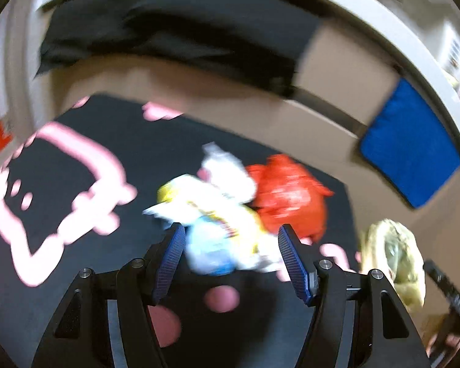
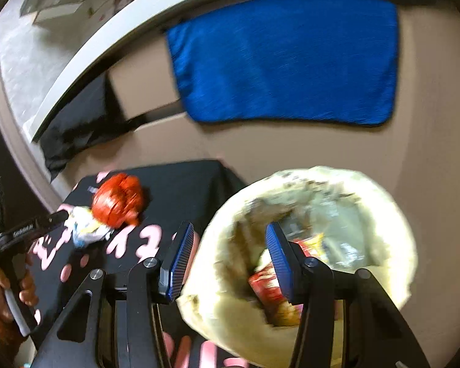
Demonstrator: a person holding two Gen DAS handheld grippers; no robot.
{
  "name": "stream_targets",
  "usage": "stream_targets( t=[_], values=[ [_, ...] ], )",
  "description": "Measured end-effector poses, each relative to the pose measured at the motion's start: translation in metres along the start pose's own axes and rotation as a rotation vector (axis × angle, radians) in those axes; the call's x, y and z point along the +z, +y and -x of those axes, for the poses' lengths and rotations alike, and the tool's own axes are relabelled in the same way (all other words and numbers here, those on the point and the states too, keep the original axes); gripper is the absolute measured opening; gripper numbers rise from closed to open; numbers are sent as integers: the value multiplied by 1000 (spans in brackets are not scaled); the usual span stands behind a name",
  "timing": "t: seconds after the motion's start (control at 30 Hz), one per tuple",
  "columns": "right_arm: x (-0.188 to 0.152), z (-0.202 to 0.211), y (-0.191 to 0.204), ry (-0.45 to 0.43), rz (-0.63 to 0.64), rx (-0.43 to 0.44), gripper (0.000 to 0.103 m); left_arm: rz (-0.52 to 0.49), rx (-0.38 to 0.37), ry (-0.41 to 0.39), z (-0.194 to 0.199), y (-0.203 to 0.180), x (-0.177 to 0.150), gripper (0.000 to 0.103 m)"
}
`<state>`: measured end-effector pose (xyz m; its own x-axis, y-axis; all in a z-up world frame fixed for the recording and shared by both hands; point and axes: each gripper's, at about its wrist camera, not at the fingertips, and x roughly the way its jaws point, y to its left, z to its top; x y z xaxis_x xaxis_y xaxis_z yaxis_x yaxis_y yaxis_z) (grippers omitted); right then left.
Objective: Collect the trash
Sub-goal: 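Grasp the blue plastic bag with the left tool while the right tool grasps the yellow snack wrapper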
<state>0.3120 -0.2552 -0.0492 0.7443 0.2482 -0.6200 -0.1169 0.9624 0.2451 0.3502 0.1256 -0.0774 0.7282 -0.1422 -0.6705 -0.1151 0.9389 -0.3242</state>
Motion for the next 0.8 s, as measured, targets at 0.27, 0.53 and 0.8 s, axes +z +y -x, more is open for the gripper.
stream_targets(
  t=[0.27,0.53,0.8],
  values=[
    [-15,-23,45,64,56,74,48,130,-51,104,-36,36,-3,57],
    [-16,-28,78,101,150,86,48,116,-110,144,-37,37,-1,32],
    [-18,-46,131,144,268,184,48,-58,-93,147,36,60,-26,31]
  ],
)
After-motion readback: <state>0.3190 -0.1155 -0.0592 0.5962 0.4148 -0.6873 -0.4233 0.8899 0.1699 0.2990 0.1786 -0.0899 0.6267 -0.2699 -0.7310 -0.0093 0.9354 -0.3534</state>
